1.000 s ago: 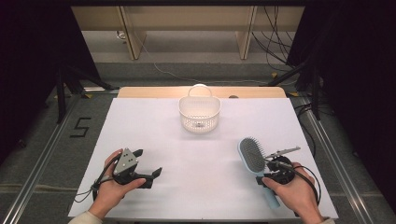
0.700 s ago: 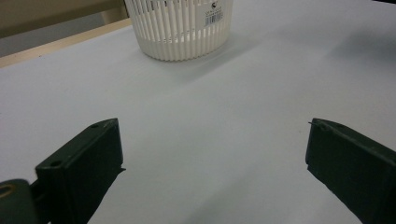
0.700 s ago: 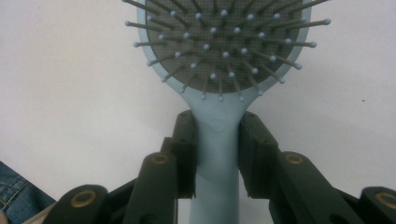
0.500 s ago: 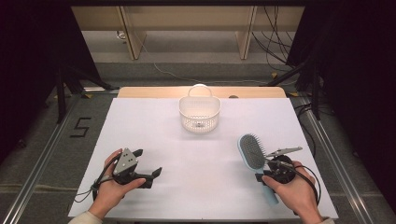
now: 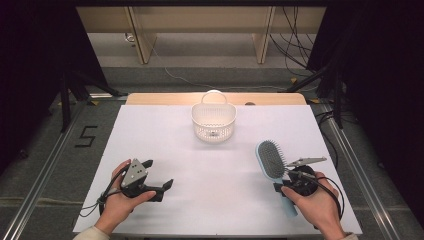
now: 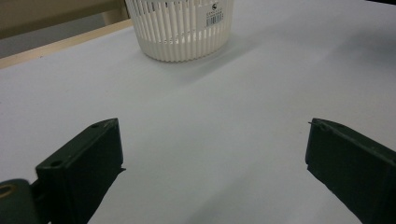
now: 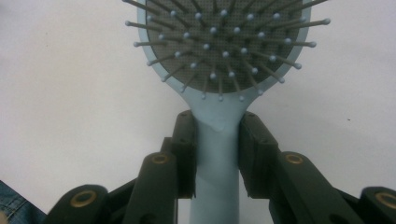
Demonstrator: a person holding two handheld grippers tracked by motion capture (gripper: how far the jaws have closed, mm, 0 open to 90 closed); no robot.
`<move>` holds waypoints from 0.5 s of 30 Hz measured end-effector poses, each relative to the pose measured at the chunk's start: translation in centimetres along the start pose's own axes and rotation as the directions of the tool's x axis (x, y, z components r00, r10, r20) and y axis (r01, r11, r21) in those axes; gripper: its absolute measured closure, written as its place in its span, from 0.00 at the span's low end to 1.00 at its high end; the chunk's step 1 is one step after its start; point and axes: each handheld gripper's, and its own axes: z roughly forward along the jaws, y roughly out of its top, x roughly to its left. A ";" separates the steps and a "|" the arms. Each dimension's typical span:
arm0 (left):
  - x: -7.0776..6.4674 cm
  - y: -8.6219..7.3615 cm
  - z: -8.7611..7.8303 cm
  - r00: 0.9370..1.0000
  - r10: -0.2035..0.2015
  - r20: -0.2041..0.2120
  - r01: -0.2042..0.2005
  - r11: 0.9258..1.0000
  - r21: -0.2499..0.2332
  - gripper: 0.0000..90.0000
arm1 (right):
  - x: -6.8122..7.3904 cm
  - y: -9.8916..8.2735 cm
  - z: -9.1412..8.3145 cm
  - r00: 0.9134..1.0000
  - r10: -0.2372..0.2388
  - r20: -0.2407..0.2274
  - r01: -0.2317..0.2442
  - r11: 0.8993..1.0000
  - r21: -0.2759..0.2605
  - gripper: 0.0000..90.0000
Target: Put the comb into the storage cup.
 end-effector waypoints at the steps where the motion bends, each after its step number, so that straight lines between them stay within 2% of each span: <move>1: 0.0 0.0 0.0 1.000 0.000 0.000 0.000 1.000 0.000 0.04 | 0.0 0.0 0.0 1.000 0.002 -0.001 -0.002 1.000 -0.004 0.78; 15: 0.0 0.0 0.0 1.000 0.002 0.001 -0.002 1.000 0.000 0.04 | -0.2 0.0 -0.2 1.000 0.012 0.004 -0.012 0.999 -0.051 0.78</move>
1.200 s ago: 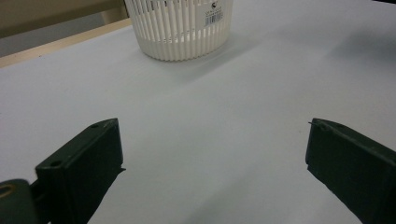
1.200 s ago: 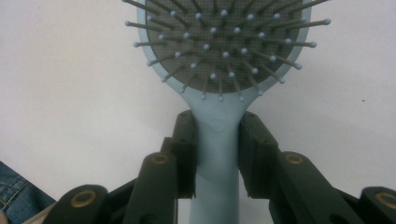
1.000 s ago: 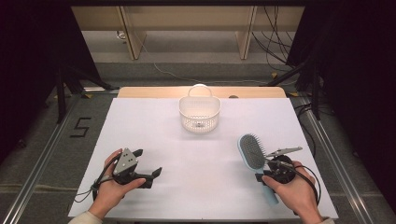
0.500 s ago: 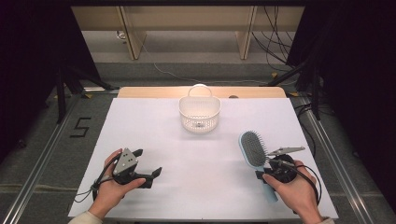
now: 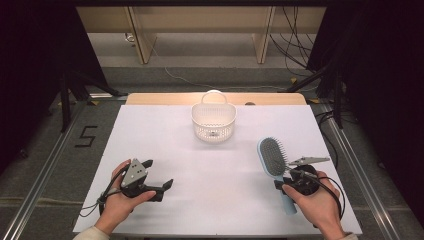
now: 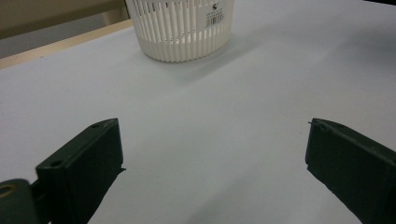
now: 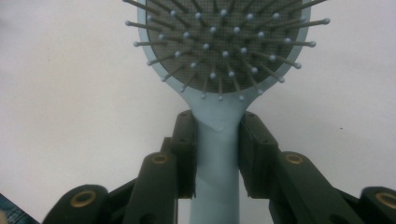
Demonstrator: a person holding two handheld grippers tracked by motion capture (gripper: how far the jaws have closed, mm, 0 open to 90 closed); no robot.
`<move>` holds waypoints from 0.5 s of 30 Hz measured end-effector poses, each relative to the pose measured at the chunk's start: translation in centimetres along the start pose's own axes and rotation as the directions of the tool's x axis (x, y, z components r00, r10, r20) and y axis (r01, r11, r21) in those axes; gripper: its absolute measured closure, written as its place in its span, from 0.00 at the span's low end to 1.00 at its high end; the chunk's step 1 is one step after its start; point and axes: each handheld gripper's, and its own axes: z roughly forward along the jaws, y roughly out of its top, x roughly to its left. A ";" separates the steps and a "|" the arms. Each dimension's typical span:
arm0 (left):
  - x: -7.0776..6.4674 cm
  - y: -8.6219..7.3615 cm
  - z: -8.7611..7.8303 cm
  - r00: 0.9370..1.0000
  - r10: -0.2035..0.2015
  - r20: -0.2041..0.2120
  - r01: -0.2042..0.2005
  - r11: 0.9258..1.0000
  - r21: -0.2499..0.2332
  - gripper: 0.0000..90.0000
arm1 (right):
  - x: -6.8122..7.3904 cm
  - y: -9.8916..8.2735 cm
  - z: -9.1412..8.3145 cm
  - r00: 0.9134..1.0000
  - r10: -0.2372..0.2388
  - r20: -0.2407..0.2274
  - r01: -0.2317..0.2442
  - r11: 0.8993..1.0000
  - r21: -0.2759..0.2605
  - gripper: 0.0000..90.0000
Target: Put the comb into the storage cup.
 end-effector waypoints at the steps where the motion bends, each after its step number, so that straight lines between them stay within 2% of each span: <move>1: 0.0 0.0 0.0 1.000 -0.001 -0.001 0.001 1.000 0.000 0.04 | 0.0 0.0 0.0 1.000 0.000 0.000 0.000 1.000 0.000 0.78; 15: 0.0 0.0 0.0 1.000 -0.001 -0.001 0.001 1.000 0.000 0.04 | -0.2 0.2 -0.5 1.000 0.006 0.008 -0.006 0.997 -0.079 0.78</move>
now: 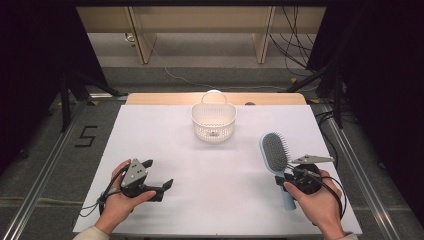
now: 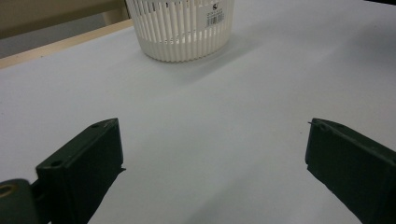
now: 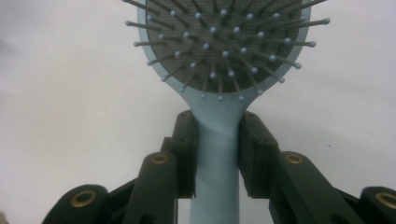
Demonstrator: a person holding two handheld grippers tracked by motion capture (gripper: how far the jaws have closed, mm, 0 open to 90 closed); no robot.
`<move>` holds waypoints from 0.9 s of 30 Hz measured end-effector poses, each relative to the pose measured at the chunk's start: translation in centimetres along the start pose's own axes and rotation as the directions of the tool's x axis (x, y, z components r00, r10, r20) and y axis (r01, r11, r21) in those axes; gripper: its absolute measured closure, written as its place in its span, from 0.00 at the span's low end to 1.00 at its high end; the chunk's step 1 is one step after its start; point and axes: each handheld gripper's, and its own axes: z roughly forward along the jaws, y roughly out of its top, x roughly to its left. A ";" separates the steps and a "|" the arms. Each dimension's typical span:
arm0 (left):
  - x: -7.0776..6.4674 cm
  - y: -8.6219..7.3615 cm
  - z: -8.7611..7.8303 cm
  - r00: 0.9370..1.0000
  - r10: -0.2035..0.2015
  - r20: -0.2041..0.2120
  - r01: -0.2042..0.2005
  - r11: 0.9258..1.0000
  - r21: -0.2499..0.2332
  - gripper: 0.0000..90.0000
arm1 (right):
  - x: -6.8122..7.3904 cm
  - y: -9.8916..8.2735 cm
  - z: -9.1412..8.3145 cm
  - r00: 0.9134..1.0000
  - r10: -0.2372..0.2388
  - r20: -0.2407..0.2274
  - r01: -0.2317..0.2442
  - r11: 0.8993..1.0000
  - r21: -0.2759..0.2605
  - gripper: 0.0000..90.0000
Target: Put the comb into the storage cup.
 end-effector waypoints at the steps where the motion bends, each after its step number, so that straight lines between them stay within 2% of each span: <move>1: 0.0 0.0 0.0 1.000 -0.001 0.000 0.001 1.000 0.000 0.04 | 0.0 0.0 0.0 1.000 -0.003 0.002 0.003 1.000 -0.006 0.78; 7: 0.0 0.0 0.0 1.000 -0.001 0.000 0.001 1.000 -0.001 0.04 | -0.1 0.1 -0.1 1.000 0.006 -0.003 -0.006 0.999 -0.035 0.78; 19: 0.0 0.0 0.0 1.000 -0.003 0.001 0.003 1.000 -0.001 0.04 | 0.0 0.2 0.0 1.000 -0.007 -0.016 0.006 0.999 -0.050 0.78; 27: 0.0 0.0 0.1 1.000 -0.003 0.001 0.003 1.000 0.001 0.04 | 0.1 0.4 -0.2 1.000 -0.018 -0.011 0.017 0.995 -0.100 0.78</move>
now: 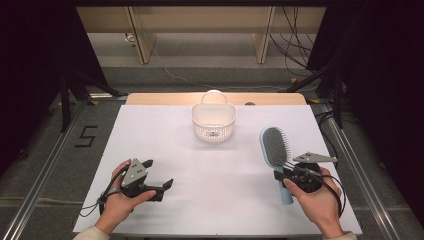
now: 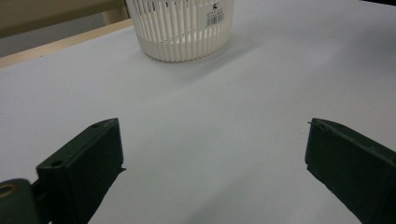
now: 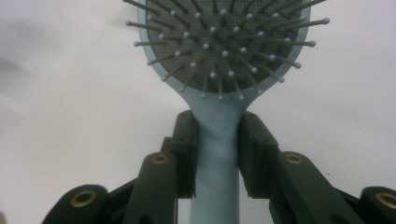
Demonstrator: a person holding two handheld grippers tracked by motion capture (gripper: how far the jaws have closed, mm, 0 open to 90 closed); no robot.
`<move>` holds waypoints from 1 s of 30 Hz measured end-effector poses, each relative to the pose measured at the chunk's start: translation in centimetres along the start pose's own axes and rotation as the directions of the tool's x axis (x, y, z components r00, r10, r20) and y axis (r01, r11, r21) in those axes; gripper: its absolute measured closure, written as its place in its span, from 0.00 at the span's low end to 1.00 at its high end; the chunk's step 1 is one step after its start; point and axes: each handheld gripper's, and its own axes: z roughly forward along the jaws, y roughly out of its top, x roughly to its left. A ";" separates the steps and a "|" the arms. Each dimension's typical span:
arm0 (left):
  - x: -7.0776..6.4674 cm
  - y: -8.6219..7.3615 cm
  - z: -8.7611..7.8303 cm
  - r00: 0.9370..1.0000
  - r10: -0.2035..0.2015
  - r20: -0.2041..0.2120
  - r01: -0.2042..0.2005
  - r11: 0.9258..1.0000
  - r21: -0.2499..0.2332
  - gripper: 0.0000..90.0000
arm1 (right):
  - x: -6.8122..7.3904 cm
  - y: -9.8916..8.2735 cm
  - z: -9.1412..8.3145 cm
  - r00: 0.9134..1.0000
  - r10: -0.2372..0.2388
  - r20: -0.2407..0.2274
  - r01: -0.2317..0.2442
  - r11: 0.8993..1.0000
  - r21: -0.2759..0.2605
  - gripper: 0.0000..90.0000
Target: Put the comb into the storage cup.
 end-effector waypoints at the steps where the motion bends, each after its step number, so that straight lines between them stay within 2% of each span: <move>1: 0.0 0.0 0.0 1.000 0.000 0.000 0.000 1.000 0.000 0.04 | 0.0 0.0 0.0 1.000 -0.002 0.000 0.002 1.000 -0.011 0.78; 30: 0.0 0.0 0.0 1.000 0.001 0.001 -0.001 1.000 -0.001 0.04 | 0.2 1.4 0.5 1.000 -0.007 -0.004 0.007 0.998 -0.067 0.78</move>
